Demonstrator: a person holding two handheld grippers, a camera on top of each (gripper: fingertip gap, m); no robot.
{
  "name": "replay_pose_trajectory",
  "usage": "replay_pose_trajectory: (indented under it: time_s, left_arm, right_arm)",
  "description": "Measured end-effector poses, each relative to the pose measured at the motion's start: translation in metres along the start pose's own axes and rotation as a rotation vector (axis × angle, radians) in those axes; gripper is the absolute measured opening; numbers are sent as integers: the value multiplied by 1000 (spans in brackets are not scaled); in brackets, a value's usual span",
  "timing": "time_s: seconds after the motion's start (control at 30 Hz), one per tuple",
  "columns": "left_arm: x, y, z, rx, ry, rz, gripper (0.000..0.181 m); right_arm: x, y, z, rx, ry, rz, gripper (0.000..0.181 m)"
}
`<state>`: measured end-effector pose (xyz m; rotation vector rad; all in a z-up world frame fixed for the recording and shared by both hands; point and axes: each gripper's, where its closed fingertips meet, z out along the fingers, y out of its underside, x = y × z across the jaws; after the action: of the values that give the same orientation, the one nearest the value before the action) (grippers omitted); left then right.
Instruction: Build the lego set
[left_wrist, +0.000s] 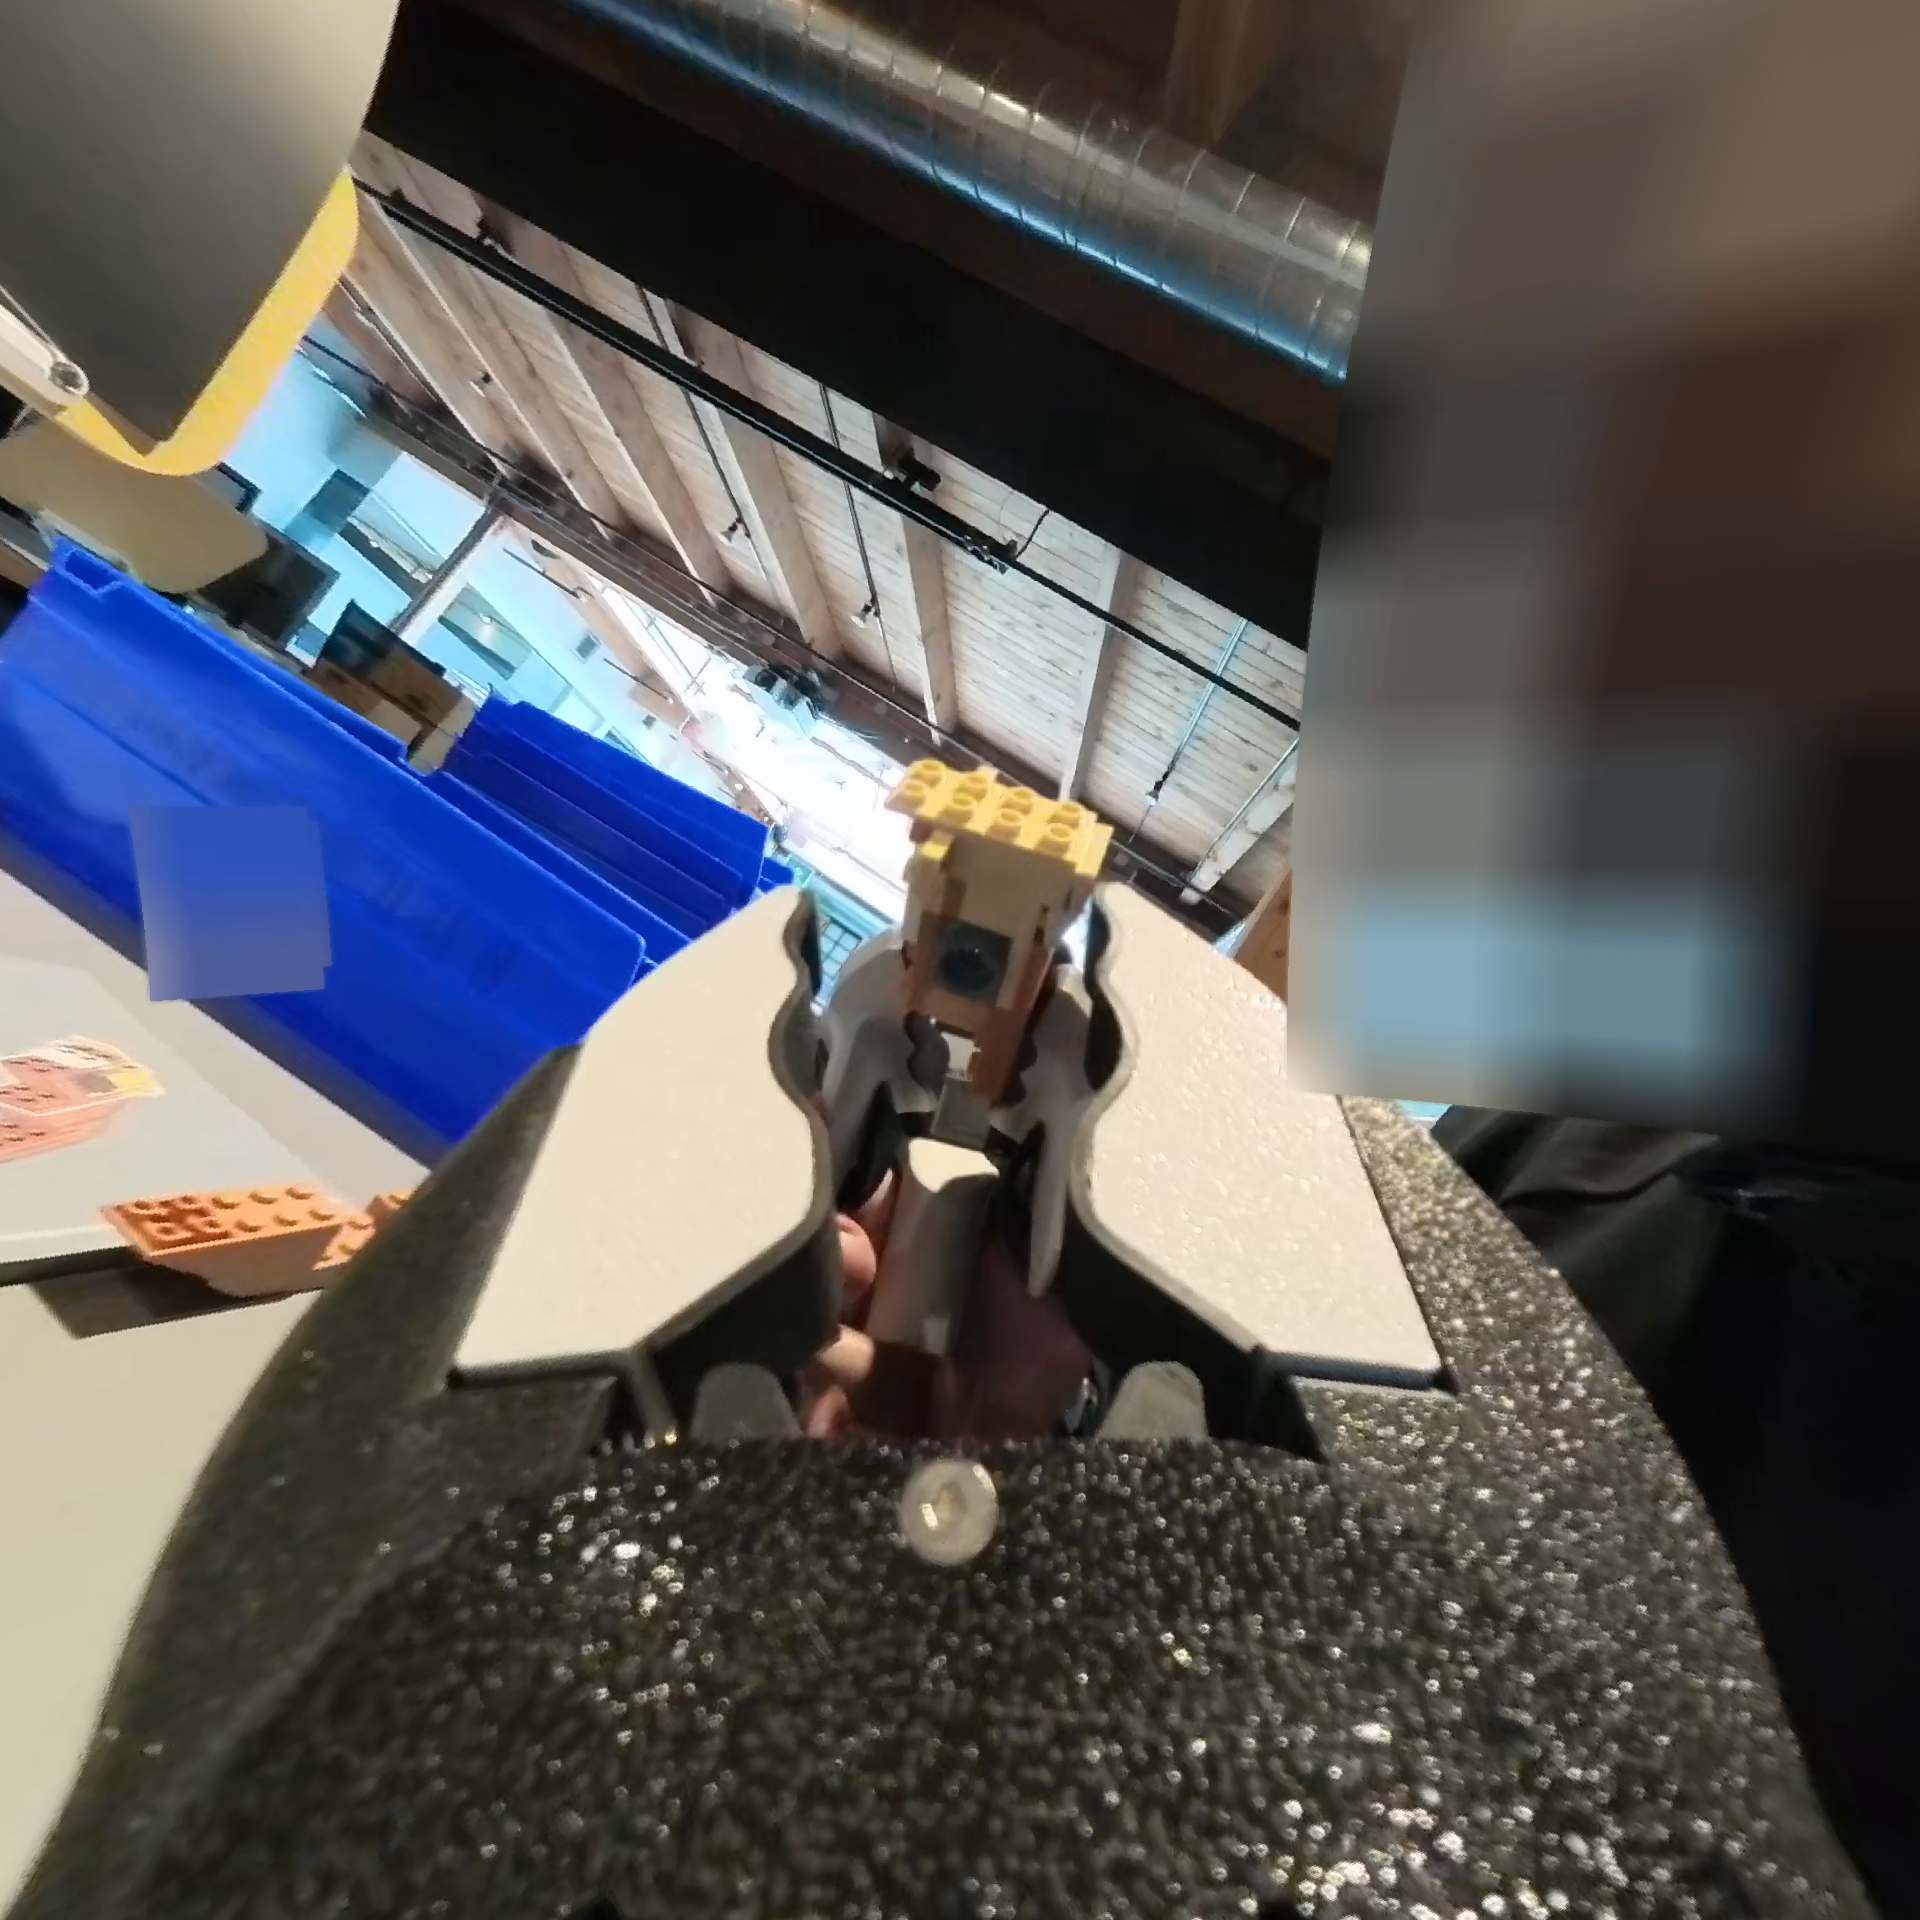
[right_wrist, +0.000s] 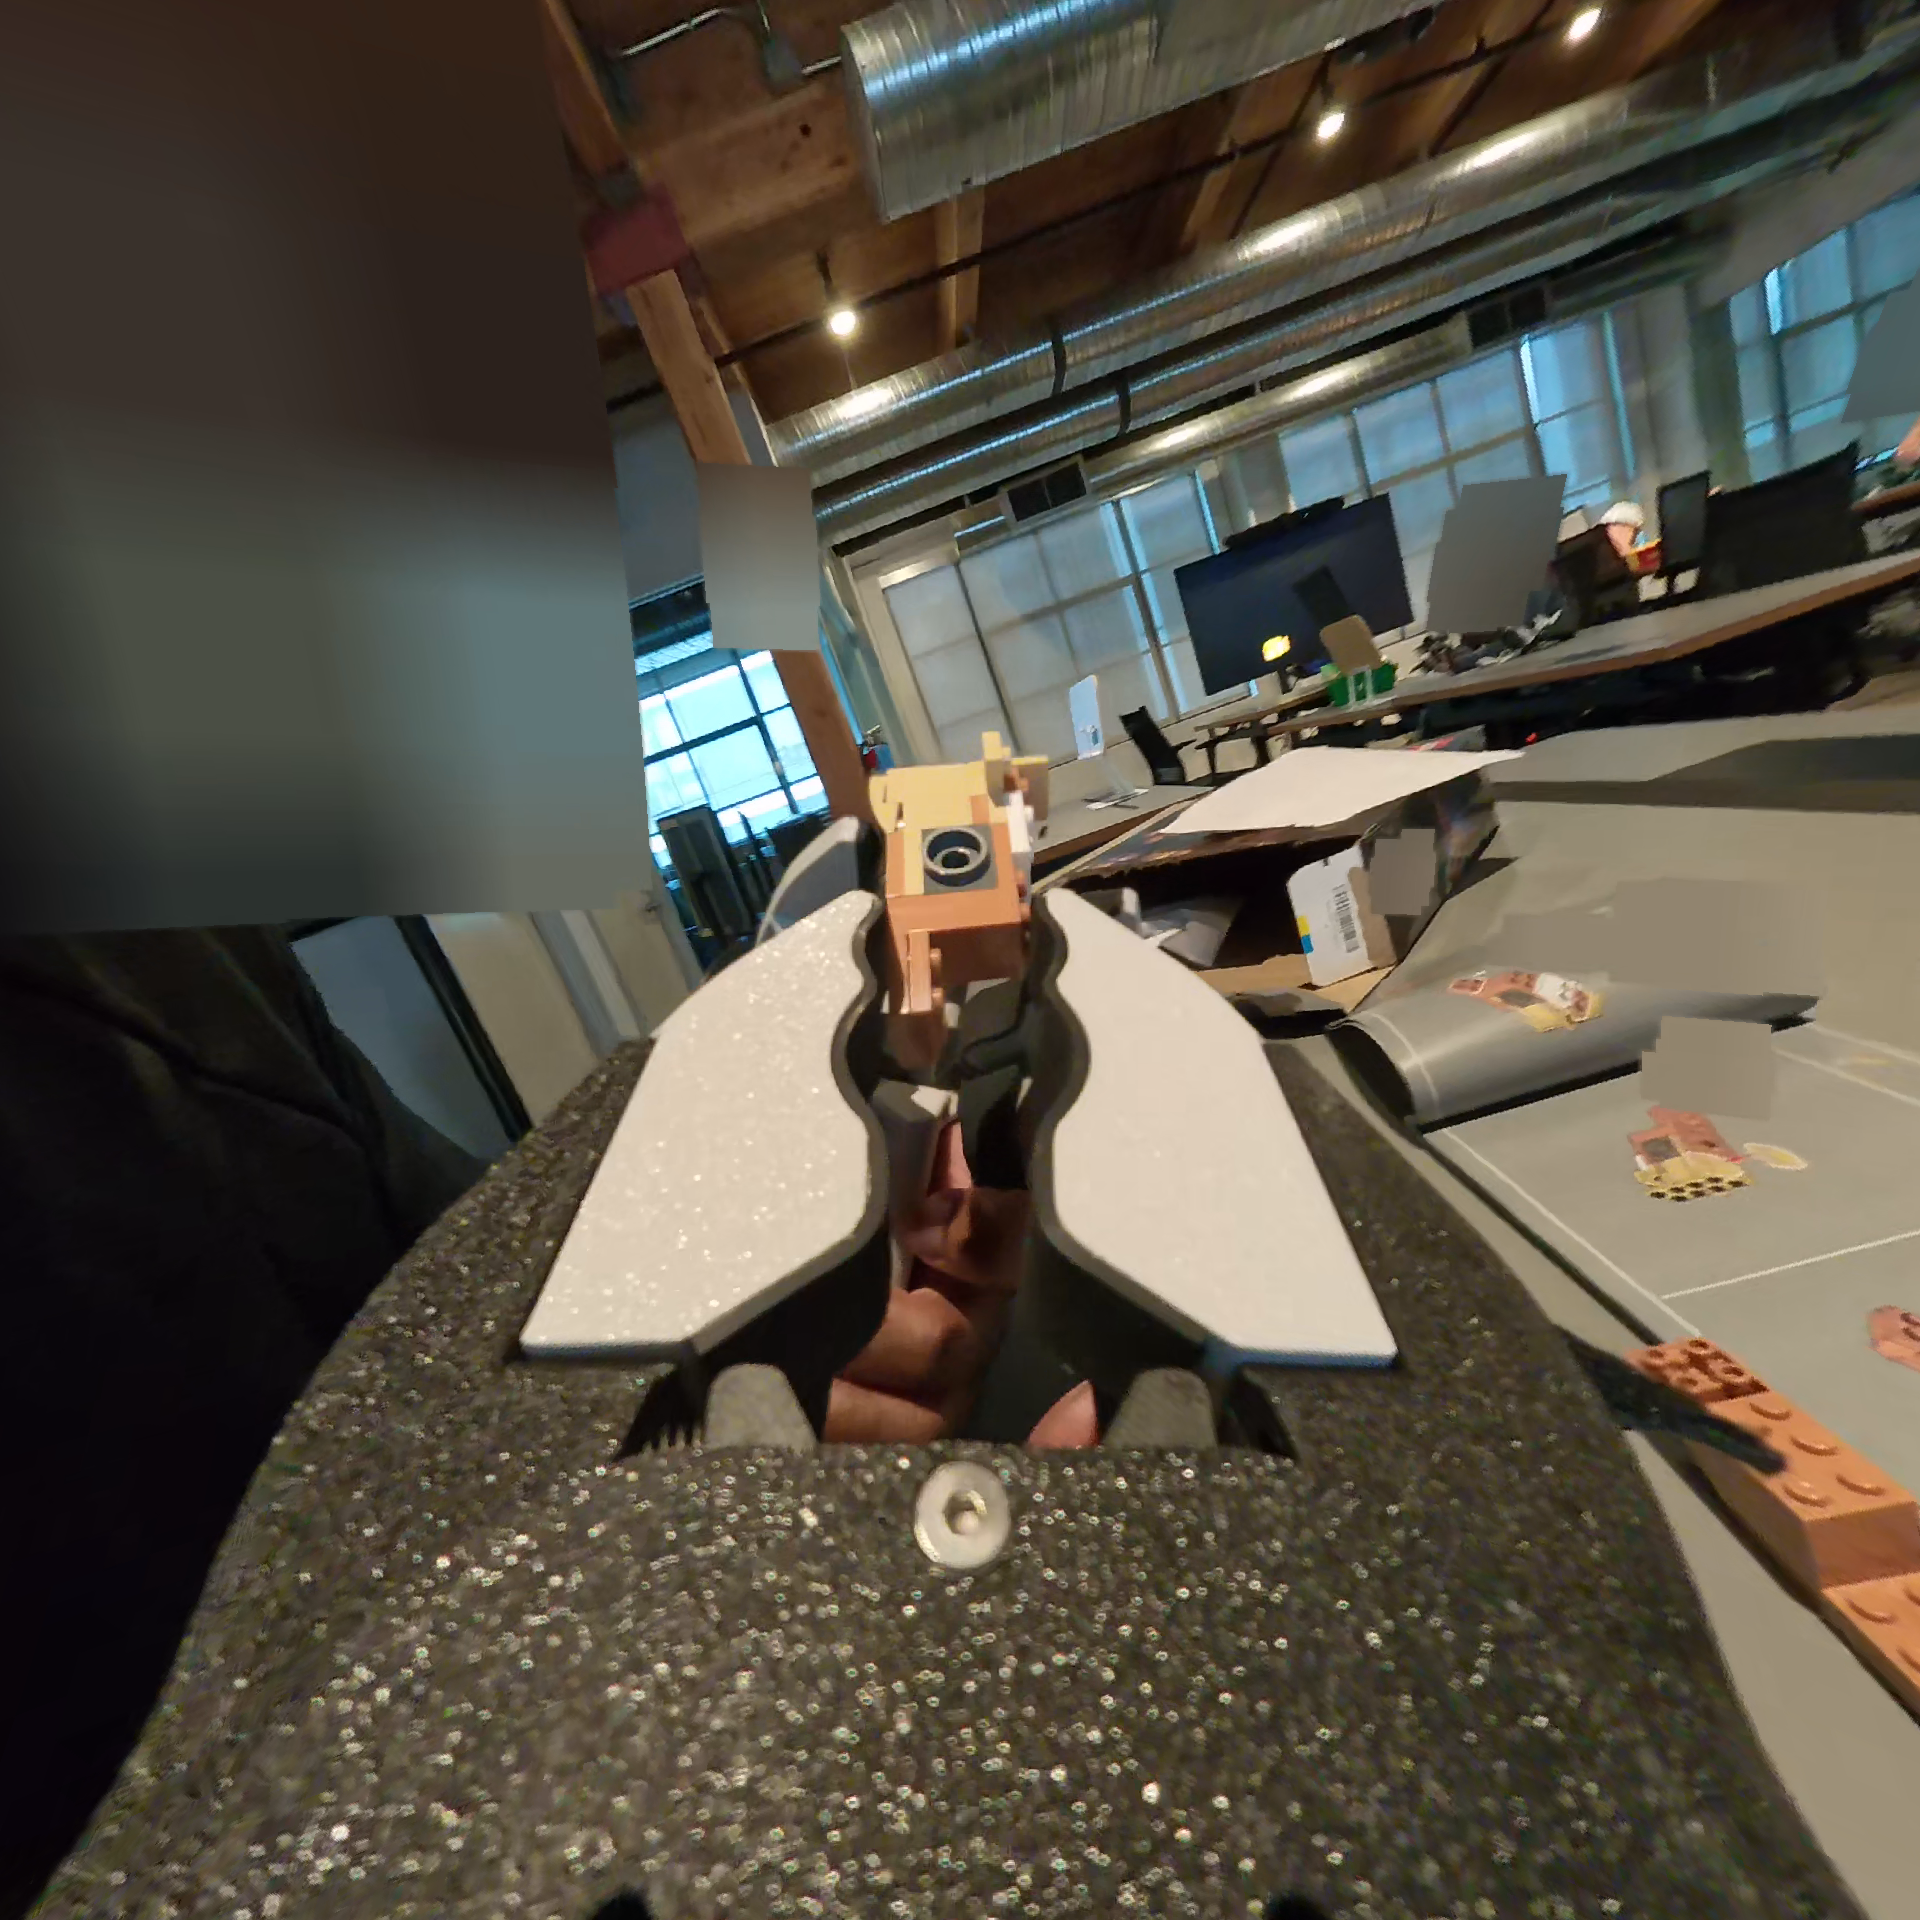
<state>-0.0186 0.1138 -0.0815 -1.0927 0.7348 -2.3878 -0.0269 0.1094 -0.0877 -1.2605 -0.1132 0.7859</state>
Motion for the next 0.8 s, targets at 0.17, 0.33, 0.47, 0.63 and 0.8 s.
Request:
replay_pose_trajectory:
  time_s: [0.17, 0.33, 0.47, 0.63, 0.8]
  left_arm:
    - [2, 0, 1, 23, 5, 1, 43]
    - [7, -1, 2, 56, 28, 7, 37]
    - [11, -2, 2, 72, 44, 32, 32]
    - [16, -2, 1, 82, 65, 53, 31]
    - [16, -2, 0, 76, 68, 68, 30]
  right_arm:
    - [0, 0, 0, 8, 31, -66, 25]
    - [-2, 0, 1, 14, 47, -105, 25]
    - [-5, 1, 2, 14, 52, -138, 25]
    - [-9, 1, 3, 11, 54, -184, 25]
    - [-10, 2, 3, 2, 61, -208, 25]
